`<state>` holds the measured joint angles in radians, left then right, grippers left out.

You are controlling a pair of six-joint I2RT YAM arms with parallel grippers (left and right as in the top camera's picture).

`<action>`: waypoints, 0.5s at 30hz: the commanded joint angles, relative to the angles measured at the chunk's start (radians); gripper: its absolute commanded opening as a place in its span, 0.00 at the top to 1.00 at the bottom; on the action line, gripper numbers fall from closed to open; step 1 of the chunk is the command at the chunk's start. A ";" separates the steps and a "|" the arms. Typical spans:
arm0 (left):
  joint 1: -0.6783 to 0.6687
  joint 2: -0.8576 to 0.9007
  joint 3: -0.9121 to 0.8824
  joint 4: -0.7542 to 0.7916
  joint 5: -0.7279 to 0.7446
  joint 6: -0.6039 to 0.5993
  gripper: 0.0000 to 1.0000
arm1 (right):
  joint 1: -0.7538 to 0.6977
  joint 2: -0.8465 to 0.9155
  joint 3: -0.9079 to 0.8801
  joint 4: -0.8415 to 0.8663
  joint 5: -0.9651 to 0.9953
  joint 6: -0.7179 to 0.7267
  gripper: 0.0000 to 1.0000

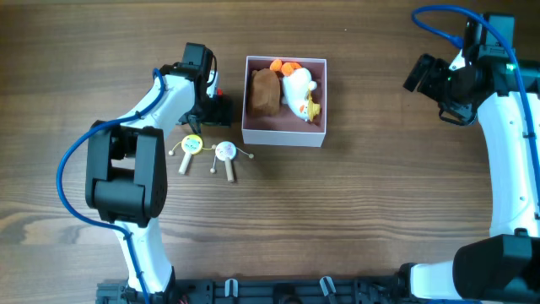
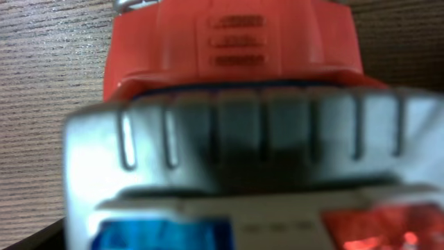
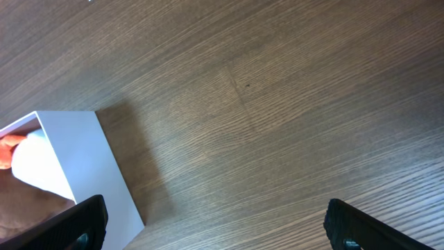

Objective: Pack container
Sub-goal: 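Reach the left gripper down and grasp the red fire truck, then lift the red truck into the box and release it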

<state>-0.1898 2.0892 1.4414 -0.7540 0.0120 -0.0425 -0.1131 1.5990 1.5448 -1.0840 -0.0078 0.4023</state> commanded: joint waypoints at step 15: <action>-0.005 -0.089 0.012 0.021 -0.027 0.013 0.49 | 0.000 -0.005 -0.002 0.003 -0.013 -0.008 0.00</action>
<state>-0.1898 2.0853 1.4422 -0.7284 0.0158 -0.0345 -0.1131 1.5990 1.5448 -1.0836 -0.0078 0.4023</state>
